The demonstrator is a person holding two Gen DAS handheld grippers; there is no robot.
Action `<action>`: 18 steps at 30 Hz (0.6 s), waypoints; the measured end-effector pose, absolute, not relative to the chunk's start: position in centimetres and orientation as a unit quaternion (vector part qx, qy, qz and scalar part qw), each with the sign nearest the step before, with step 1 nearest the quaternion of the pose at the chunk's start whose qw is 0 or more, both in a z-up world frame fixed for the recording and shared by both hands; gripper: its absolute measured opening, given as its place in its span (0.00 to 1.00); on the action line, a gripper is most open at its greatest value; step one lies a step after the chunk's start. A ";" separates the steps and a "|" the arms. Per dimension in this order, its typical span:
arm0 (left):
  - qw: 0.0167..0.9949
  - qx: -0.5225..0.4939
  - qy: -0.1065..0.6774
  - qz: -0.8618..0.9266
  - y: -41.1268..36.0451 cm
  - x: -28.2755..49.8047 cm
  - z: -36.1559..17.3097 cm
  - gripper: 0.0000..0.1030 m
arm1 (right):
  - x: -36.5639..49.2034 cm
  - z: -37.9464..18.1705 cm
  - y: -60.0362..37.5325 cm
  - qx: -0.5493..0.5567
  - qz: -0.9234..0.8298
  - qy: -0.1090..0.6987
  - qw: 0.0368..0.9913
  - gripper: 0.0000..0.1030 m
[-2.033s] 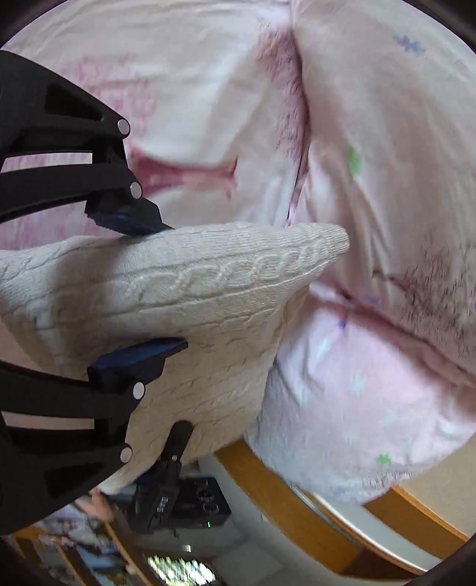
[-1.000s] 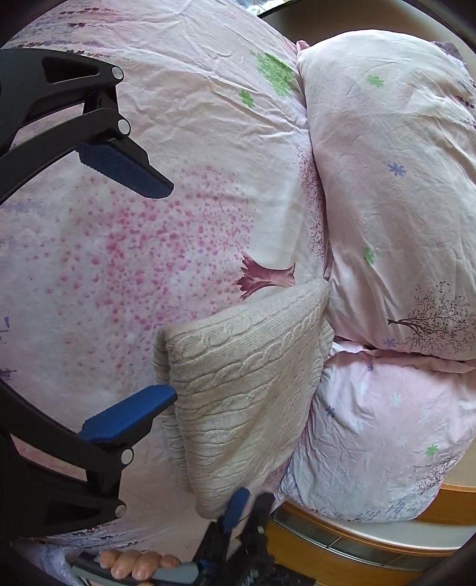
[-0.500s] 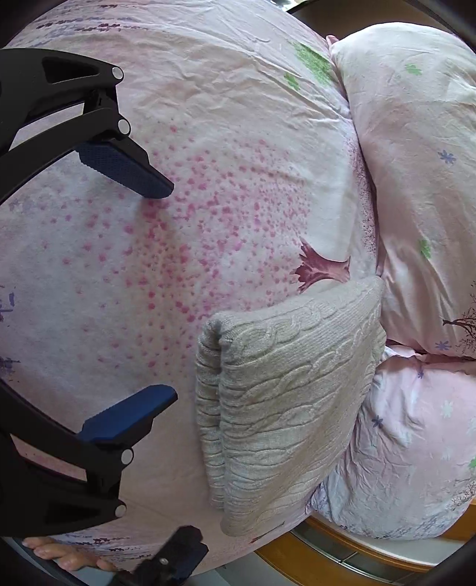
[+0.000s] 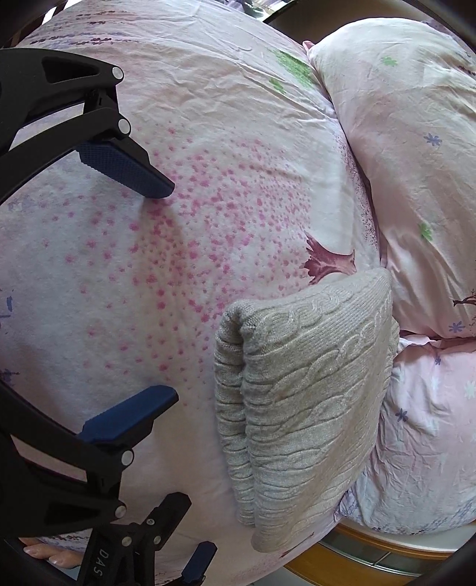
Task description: Fold small clothes
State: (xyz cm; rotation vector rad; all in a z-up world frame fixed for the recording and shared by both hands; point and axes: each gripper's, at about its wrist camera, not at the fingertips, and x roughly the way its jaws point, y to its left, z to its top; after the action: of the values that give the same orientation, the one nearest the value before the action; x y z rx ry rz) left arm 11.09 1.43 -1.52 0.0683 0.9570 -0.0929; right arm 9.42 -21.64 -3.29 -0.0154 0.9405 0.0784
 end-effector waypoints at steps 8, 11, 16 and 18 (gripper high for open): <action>0.886 0.033 0.461 -0.045 1.4 11.1 -1.5 0.99 | 9.4 -3.3 -21.5 -0.010 0.037 0.453 0.891 0.98; 0.886 0.033 0.461 -0.045 1.4 11.1 -1.6 0.99 | 9.4 -3.3 -21.5 -0.010 0.037 0.453 0.891 0.98; 0.886 0.032 0.460 -0.044 1.4 11.1 -1.6 0.99 | 9.4 -3.3 -21.5 -0.009 0.036 0.453 0.891 0.98; 0.886 0.032 0.460 -0.044 1.4 11.1 -1.6 0.99 | 9.4 -3.3 -21.5 -0.009 0.036 0.453 0.891 0.98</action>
State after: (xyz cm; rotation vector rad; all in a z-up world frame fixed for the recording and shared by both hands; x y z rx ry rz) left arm 11.08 1.42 -1.57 0.0672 0.9575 -0.0914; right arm 9.36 -21.54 -3.31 -0.0194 0.9406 0.0752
